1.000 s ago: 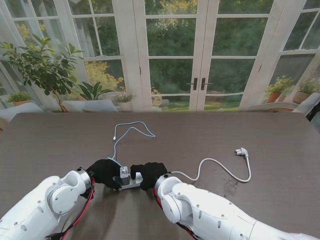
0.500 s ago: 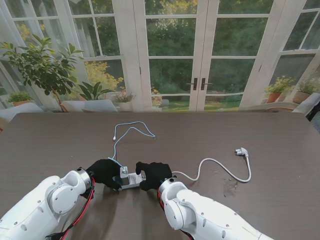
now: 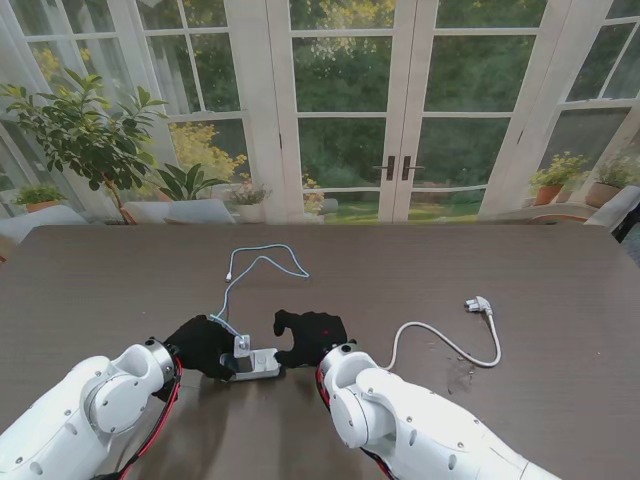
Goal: Set up the charging station
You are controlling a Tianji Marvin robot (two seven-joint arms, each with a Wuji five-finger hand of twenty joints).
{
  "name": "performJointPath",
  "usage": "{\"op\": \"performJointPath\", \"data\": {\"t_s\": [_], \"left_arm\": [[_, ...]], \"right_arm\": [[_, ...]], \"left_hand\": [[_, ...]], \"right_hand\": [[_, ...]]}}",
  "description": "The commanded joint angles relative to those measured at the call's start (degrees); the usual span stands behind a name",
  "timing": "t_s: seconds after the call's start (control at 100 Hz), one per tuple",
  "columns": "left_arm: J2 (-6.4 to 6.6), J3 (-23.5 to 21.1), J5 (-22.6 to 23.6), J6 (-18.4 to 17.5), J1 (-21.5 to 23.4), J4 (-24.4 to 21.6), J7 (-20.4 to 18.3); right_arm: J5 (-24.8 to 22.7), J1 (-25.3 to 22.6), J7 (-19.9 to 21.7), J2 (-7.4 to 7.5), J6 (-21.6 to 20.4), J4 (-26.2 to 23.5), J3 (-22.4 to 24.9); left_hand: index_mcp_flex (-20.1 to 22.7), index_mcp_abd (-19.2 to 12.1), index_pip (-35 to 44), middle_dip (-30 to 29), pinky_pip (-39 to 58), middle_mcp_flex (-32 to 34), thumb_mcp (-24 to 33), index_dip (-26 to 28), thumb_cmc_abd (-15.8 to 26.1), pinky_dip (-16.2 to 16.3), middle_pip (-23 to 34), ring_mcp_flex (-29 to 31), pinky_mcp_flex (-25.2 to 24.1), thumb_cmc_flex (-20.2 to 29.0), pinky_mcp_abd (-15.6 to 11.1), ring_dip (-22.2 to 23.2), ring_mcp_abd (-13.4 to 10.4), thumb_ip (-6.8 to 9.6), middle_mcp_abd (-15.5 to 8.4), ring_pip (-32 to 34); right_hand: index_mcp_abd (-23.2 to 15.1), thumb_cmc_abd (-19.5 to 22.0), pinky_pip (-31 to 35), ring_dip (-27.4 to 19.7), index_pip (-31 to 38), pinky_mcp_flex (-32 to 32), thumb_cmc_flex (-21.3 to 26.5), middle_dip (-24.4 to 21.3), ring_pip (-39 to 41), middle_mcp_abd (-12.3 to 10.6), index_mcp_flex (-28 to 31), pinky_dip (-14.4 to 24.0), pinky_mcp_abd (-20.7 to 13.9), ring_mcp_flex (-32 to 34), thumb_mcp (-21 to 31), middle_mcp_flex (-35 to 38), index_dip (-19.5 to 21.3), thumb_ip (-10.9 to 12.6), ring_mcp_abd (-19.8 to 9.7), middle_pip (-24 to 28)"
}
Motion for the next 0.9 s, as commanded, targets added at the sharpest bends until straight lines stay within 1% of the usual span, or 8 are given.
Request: {"op": "performJointPath", "data": {"t_s": [0.0,0.07,0.24,0.37,0.42,0.61,0.76,0.89], "left_arm": [[0.28,-0.2,0.5,0.3,1.1,0.0,-1.6],[0.32,-0.7,0.8,0.3,1.5,-0.6,-1.9],[0.42,-1.9,1.2,0.5,2.5,-2.1,-2.9],[0.48,-3.2,1.6,0.4,3.6,-3.6,-3.5],[0.49,-3.7,1.6,0.5,4.1,-4.3,-3.8],[0.46,-6.1,2.3,0.9,6.1,-6.9,-4.4],[0.38,-8.4,2.6,0.9,8.0,-9.3,-4.7],[0.42,-10.7,3.3,1.2,9.9,-11.3,-5.5]], "right_arm": [[0.0,-0.1,1.2,0.21,0.2,-0.5,0.2],[0.0,-0.1,1.3,0.3,0.3,-0.5,0.4],[-0.2,-0.3,1.4,0.51,0.4,-0.5,0.9],[0.0,-0.4,1.6,0.63,0.5,-0.7,1.3],[-0.1,-0.5,1.7,0.67,0.6,-0.8,1.4],[0.2,-0.5,1.7,0.62,1.0,-0.6,1.6],[0.4,-0.4,1.9,0.65,1.1,-0.4,1.6],[0.7,-0.5,1.9,0.66,1.1,-0.3,2.1]], "left_hand": [[0.8,-4.1,-0.6,-4.7,-3.2,-3.1,3.0,0.4,2.2,-1.3,-5.0,-2.0,-2.1,-1.9,1.8,-1.7,0.6,3.21,1.1,-2.6],[-1.2,-4.1,-2.4,-6.5,-7.9,-5.2,1.6,-0.5,1.5,-3.4,-6.2,-3.5,-3.0,-3.8,2.5,-3.8,1.1,2.73,0.9,-5.7],[-3.9,-3.5,-5.1,-8.9,-12.1,-7.7,0.2,-2.8,0.7,-5.0,-7.4,-5.0,-3.6,-5.6,3.2,-6.3,1.7,2.26,0.7,-9.1],[-5.7,-4.3,-6.6,-10.6,-14.4,-9.2,-0.6,-4.7,0.8,-6.0,-8.2,-6.0,-3.7,-6.6,3.5,-8.1,1.5,2.03,0.0,-11.1],[-6.1,-4.6,-6.8,-11.2,-15.5,-9.4,-0.9,-5.4,0.8,-6.4,-8.3,-6.2,-3.6,-7.1,3.8,-8.8,1.5,1.95,-0.5,-11.7],[-6.6,-5.9,-6.6,-12.1,-18.3,-10.0,-1.7,-6.2,1.2,-7.9,-8.4,-7.3,-3.6,-7.6,4.3,-10.4,1.3,1.89,-1.1,-12.9],[-6.1,-7.2,-6.2,-12.5,-19.2,-10.1,-1.9,-6.4,1.3,-8.3,-8.5,-7.0,-3.1,-7.8,4.6,-10.8,2.0,1.9,-1.0,-12.8],[-4.3,-7.7,-5.0,-12.5,-18.2,-9.1,-1.9,-6.1,1.6,-7.7,-8.1,-5.7,-1.8,-7.6,5.0,-10.5,2.3,1.95,-0.6,-11.9]], "right_hand": [[-0.5,1.0,0.0,-25.1,-34.1,-0.6,-1.5,-0.5,-0.8,0.8,-0.2,0.8,1.9,1.9,-0.8,-1.8,-0.8,-1.6,1.2,-0.9],[-0.5,1.1,-0.2,-25.3,-34.2,-0.8,-1.5,-0.8,-1.2,0.8,-0.2,1.0,2.0,1.9,-0.9,-1.9,-0.8,-1.8,1.5,-1.0],[-0.1,1.4,-1.0,-25.8,-34.4,-2.1,-1.8,-1.5,-2.2,1.0,-0.5,1.2,2.0,1.8,-1.2,-3.2,-0.9,-2.1,1.8,-1.6],[-0.4,2.2,-3.0,-28.7,-34.6,-4.2,-2.5,-4.9,-9.2,1.6,-1.0,1.4,2.9,1.7,-2.0,-6.3,-1.1,-3.0,3.9,-6.7],[-0.5,2.5,-3.3,-29.2,-34.7,-4.4,-3.1,-6.0,-10.6,1.7,-1.0,1.5,3.0,1.7,-2.2,-7.0,-1.1,-3.3,4.0,-7.8],[-0.5,3.1,-3.9,-29.6,-35.0,-5.3,-3.5,-7.0,-12.3,2.0,-1.2,1.6,3.1,1.6,-2.8,-8.1,-1.3,-4.0,4.5,-8.3],[-0.9,2.5,-4.2,-29.9,-35.1,-5.9,-2.4,-7.9,-13.4,2.1,-1.3,1.7,3.1,1.6,-2.0,-9.0,-1.4,-3.5,4.4,-9.2],[-1.1,3.6,-6.0,-31.7,-35.2,-7.4,-4.0,-10.1,-19.6,2.3,-1.3,1.4,3.7,0.0,-3.1,-11.3,-1.5,-3.9,5.8,-11.5]]}}
